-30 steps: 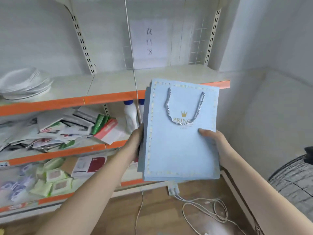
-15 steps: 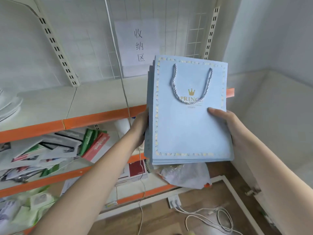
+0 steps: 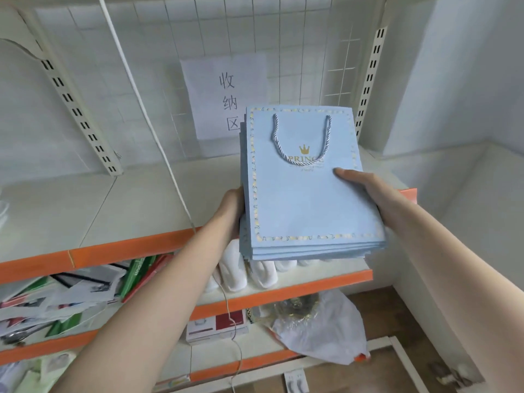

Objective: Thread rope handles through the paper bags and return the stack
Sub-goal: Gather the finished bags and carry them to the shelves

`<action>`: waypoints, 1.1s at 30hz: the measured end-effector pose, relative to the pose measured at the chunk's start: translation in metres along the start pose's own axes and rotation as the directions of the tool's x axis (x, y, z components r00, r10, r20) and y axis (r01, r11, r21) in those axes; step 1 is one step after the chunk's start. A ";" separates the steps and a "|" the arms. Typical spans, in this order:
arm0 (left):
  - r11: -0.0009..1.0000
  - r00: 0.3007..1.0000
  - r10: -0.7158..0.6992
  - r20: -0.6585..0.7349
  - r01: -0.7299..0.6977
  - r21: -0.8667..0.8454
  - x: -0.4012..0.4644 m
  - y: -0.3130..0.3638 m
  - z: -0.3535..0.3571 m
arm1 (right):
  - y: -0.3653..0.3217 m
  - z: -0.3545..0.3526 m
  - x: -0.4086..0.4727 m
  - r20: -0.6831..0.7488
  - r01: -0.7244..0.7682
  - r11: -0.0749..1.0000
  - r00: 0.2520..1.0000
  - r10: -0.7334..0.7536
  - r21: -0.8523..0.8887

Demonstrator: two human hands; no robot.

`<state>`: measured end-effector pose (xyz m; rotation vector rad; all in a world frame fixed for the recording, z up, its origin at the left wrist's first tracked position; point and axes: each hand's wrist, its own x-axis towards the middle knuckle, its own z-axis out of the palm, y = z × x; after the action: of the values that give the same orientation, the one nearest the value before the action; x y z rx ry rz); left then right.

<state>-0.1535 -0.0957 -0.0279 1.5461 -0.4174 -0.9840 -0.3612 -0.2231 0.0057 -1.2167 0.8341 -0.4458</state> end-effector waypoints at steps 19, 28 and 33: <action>0.998 0.999 -0.018 -0.027 0.020 0.066 0.094 0.017 -0.005 | -0.026 -0.010 0.112 0.087 -0.045 0.995 0.995 0.053 -0.094; 0.992 0.989 0.025 0.149 -0.042 0.115 0.117 0.010 -0.042 | -0.029 -0.004 0.132 0.121 -0.041 0.985 0.991 0.062 -0.166; 0.993 0.989 0.035 0.145 -0.050 0.106 0.120 0.012 -0.053 | -0.036 0.005 0.142 0.128 0.003 0.978 0.991 0.024 -0.207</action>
<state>-0.0405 -0.1535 -0.0613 1.5626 -0.6117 -1.0574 -0.2628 -0.3306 -0.0053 -1.4173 0.7882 -0.2724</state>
